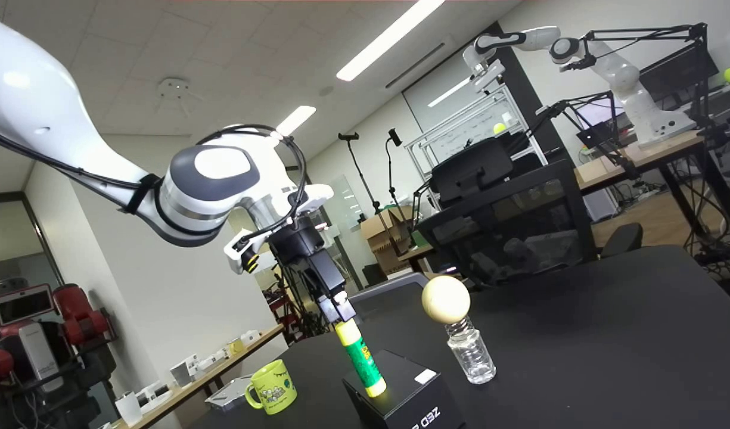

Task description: Put the paper glue in the mug

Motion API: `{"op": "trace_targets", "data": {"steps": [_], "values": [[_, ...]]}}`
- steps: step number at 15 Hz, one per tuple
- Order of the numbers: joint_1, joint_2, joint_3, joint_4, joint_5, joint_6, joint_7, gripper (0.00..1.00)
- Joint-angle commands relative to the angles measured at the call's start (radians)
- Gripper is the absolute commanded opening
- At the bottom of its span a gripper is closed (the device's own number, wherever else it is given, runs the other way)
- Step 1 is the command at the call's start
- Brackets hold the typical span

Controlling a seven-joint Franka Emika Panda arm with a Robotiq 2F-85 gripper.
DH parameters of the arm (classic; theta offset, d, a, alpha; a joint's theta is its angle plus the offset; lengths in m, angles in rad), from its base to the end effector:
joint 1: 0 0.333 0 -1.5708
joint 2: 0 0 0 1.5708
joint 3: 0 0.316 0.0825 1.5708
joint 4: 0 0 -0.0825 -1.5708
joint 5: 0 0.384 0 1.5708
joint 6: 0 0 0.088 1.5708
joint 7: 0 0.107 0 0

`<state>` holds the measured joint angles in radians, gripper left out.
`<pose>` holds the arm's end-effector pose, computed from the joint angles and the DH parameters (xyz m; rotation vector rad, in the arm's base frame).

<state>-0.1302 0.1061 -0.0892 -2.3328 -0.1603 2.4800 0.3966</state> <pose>0.5066 -0.1125 0.2957 2.9434 -0.7371 0.0766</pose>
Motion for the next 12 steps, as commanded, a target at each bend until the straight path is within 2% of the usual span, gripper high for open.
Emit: {"op": "trace_targets", "data": {"steps": [1,3,8,11,12], "values": [[0.032,0.047,-0.029,0.019,-0.033,0.006,0.059,0.75],[0.043,0.058,-0.041,0.018,-0.041,0.011,0.066,0.67],[0.07,0.036,-0.054,0.014,-0.064,0.013,0.09,0.31],[0.082,-0.015,-0.033,0.029,-0.017,-0.029,0.052,0.11],[0.089,-0.034,-0.025,0.039,-0.013,-0.053,0.043,0.09]]}}
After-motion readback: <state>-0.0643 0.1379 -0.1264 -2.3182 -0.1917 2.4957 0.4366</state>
